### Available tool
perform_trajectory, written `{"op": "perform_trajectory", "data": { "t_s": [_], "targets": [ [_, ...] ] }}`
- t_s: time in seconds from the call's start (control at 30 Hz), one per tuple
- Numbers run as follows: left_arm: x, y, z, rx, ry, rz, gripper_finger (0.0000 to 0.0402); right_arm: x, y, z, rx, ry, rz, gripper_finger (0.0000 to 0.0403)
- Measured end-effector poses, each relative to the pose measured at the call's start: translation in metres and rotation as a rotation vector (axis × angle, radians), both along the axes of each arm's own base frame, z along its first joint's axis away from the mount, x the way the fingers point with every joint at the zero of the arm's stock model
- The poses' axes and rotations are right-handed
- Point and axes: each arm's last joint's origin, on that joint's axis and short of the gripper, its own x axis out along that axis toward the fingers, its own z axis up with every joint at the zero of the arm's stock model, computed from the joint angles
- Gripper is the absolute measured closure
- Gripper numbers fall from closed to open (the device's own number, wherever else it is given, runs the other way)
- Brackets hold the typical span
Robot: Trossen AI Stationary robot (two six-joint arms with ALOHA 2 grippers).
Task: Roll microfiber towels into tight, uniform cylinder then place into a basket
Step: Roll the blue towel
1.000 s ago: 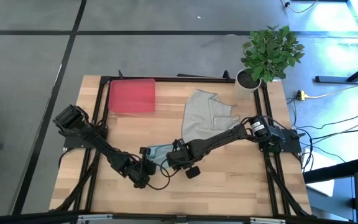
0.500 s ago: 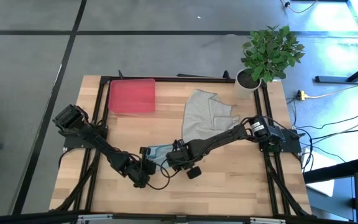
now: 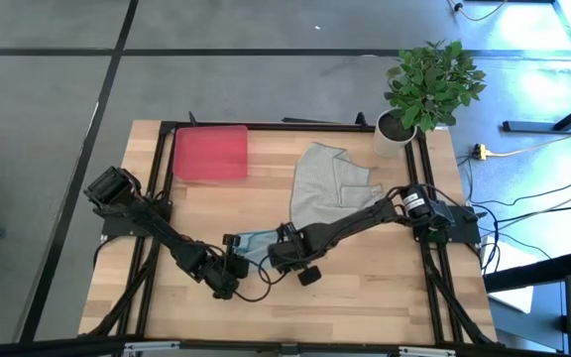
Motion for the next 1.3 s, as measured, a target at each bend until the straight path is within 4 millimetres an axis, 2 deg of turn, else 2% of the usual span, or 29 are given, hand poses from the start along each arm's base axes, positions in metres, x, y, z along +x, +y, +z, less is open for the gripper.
{"op": "perform_trajectory", "data": {
  "t_s": [0.23, 0.47, 0.57, 0.77, 1.07, 1.3],
  "targets": [
    [0.000, 0.000, 0.000, -0.001, 0.002, -0.001, 0.0401, -0.001, -0.001, -0.004, -0.007, -0.007, -0.045, 0.0390],
    [0.000, 0.000, 0.000, -0.009, 0.007, -0.001, 0.0401, 0.007, -0.002, 0.016, 0.011, 0.043, 0.028, 0.0397],
    [0.001, 0.001, 0.000, -0.024, 0.015, -0.001, 0.0401, 0.013, -0.007, 0.031, 0.021, 0.046, 0.033, 0.0397],
    [0.003, 0.004, 0.000, -0.036, 0.020, 0.007, 0.0401, 0.024, -0.031, 0.044, 0.147, 0.041, 0.046, 0.0400],
    [0.005, 0.006, 0.000, -0.043, 0.026, 0.007, 0.0401, 0.035, -0.077, 0.048, 0.201, -0.011, -0.032, 0.0401],
    [0.005, 0.006, 0.000, -0.043, 0.024, 0.007, 0.0401, 0.043, -0.101, 0.051, 0.272, -0.085, -0.048, 0.0401]
  ]
}}
